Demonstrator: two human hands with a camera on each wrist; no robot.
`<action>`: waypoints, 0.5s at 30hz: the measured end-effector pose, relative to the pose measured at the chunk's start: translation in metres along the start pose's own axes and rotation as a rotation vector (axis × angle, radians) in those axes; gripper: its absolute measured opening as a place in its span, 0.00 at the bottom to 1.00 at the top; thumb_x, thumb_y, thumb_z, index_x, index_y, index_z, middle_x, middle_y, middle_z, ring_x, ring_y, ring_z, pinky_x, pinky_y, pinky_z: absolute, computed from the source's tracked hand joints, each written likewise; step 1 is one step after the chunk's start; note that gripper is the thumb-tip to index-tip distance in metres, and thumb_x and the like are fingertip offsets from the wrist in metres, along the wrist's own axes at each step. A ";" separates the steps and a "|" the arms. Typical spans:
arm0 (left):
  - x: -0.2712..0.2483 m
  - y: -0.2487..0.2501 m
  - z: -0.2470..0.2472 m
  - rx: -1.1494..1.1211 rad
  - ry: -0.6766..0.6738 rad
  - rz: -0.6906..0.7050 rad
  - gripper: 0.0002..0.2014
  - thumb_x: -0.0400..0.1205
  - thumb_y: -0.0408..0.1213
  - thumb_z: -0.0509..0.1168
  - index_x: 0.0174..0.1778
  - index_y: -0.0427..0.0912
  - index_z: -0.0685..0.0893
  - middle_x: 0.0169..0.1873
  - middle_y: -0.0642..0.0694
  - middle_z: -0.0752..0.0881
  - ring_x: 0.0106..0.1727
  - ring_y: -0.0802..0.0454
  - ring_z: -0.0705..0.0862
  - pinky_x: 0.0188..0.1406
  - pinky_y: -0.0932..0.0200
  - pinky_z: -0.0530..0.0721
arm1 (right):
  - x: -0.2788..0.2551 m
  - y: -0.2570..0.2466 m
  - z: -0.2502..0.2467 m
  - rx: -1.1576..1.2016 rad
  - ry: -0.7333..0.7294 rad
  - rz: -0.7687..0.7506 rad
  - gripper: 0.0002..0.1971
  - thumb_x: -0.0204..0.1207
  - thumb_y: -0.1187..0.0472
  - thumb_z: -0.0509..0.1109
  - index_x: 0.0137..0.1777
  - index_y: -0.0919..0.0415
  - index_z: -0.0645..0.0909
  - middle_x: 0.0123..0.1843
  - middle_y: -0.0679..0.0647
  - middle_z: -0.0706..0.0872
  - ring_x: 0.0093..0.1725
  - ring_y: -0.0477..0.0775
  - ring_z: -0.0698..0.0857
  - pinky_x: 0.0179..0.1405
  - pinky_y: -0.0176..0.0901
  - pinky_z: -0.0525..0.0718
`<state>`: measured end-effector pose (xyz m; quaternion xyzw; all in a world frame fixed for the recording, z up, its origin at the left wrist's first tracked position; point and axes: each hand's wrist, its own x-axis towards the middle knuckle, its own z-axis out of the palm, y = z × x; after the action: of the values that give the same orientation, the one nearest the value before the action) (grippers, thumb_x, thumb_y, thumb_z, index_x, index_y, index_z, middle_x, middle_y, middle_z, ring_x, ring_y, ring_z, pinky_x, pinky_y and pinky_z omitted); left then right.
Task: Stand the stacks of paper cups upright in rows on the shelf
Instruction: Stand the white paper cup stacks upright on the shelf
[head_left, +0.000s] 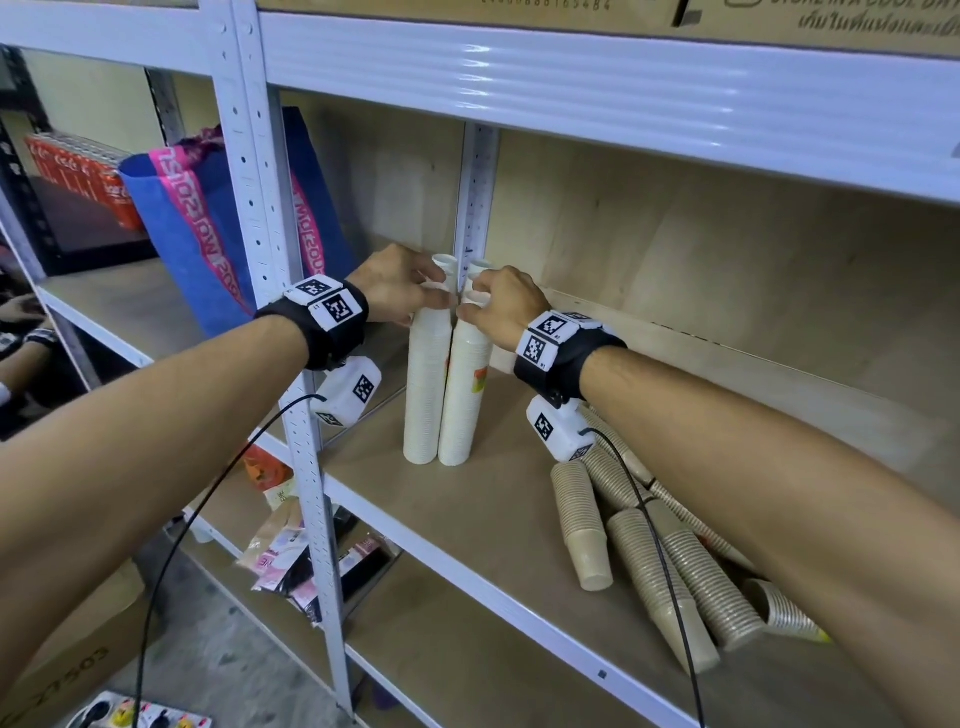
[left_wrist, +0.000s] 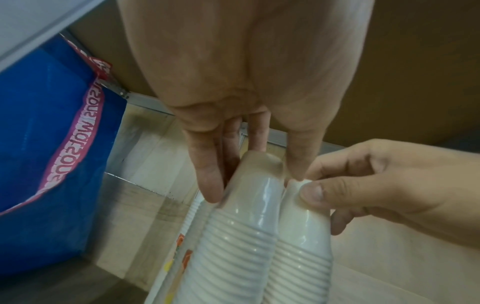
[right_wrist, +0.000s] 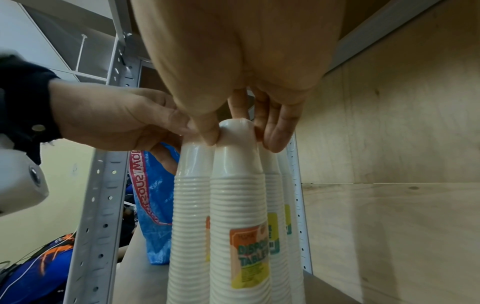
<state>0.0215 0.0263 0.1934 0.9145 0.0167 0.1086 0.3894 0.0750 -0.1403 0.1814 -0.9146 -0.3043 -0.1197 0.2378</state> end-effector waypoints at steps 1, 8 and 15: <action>0.001 0.000 0.000 0.018 0.007 0.007 0.19 0.79 0.38 0.73 0.65 0.39 0.83 0.55 0.46 0.84 0.48 0.52 0.85 0.34 0.62 0.87 | 0.000 0.000 -0.001 -0.008 -0.004 -0.003 0.16 0.75 0.53 0.70 0.57 0.63 0.85 0.61 0.57 0.85 0.60 0.58 0.83 0.53 0.45 0.82; 0.004 0.001 -0.004 0.142 0.004 0.056 0.18 0.80 0.35 0.71 0.67 0.42 0.86 0.65 0.46 0.84 0.57 0.52 0.83 0.54 0.57 0.85 | 0.002 0.000 -0.002 -0.018 0.002 -0.007 0.17 0.78 0.54 0.69 0.61 0.64 0.85 0.74 0.54 0.79 0.69 0.57 0.79 0.60 0.42 0.77; 0.003 0.008 0.001 0.169 0.020 0.074 0.18 0.78 0.38 0.74 0.64 0.42 0.87 0.63 0.45 0.85 0.53 0.51 0.83 0.47 0.56 0.86 | 0.006 0.000 0.000 -0.013 0.031 0.034 0.19 0.80 0.54 0.69 0.66 0.63 0.82 0.71 0.59 0.81 0.64 0.60 0.82 0.50 0.42 0.76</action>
<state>0.0244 0.0202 0.1993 0.9429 -0.0040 0.1301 0.3066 0.0796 -0.1369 0.1836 -0.9193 -0.2841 -0.1316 0.2386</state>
